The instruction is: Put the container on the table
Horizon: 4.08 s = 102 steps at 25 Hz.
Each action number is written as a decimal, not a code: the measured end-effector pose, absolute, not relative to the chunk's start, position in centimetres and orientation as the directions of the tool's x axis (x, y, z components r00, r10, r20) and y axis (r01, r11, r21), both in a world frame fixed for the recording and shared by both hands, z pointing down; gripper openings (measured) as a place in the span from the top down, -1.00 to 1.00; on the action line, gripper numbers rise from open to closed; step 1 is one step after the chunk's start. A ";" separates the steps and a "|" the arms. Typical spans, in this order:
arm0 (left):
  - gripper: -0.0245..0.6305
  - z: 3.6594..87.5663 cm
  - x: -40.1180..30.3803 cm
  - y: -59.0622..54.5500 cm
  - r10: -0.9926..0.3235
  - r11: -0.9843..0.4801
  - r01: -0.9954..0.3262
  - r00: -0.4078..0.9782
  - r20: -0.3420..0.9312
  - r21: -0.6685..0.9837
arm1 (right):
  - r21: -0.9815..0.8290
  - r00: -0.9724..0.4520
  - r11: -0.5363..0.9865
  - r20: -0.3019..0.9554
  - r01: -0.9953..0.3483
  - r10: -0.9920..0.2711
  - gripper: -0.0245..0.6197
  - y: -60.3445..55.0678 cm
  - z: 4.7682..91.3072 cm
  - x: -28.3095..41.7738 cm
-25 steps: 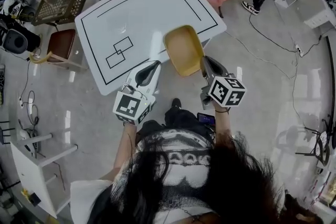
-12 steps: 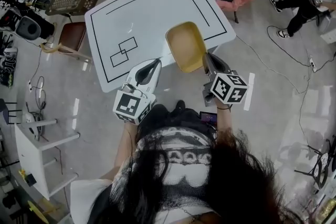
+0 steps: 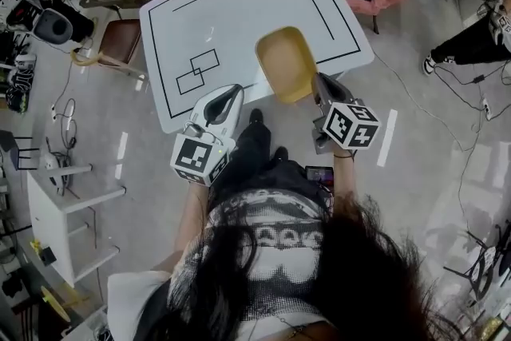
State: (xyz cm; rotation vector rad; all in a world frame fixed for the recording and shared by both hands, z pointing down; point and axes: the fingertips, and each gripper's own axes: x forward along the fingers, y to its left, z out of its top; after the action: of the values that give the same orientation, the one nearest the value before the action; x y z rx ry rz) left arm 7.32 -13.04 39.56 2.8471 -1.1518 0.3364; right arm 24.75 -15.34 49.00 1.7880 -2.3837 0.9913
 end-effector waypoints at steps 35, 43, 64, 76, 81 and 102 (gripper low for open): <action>0.93 40.4 -2.8 -34.2 -0.760 -0.636 -0.772 0.629 0.165 0.009 | -0.114 -0.352 0.406 0.734 -0.907 -0.581 0.85 -50.3 60.3 17.4; 0.93 40.9 -4.7 -35.0 -0.778 -0.611 -0.792 0.603 0.177 0.011 | -0.123 -0.335 0.386 0.767 -0.914 -0.548 0.85 -53.5 63.7 16.8; 0.93 41.6 -3.9 -34.9 -0.765 -0.621 -0.783 0.611 0.207 0.015 | -0.221 -0.445 0.407 0.647 -0.887 -0.619 0.65 -51.7 60.1 16.9; 0.93 41.2 -2.3 -31.7 -0.755 -0.636 -0.772 0.625 0.196 0.012 | -0.254 -0.589 0.539 0.472 -0.803 -0.656 0.66 -41.8 52.7 12.9; 0.93 40.9 -1.5 -29.9 -0.753 -0.641 -0.767 0.629 0.191 0.002 | -0.278 -0.621 0.558 0.415 -0.782 -0.665 0.67 -37.0 50.8 11.7; 0.93 41.6 2.9 -17.0 -0.737 -0.655 -0.756 0.639 0.219 0.000 | -0.292 -0.662 0.596 0.290 -0.749 -0.691 0.76 -18.7 46.2 13.3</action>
State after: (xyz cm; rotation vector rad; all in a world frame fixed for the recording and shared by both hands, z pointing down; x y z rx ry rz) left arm 2.89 -17.03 41.57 2.7607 -1.2604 0.3055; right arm 13.28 -18.70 46.21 1.2137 -2.6728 0.5919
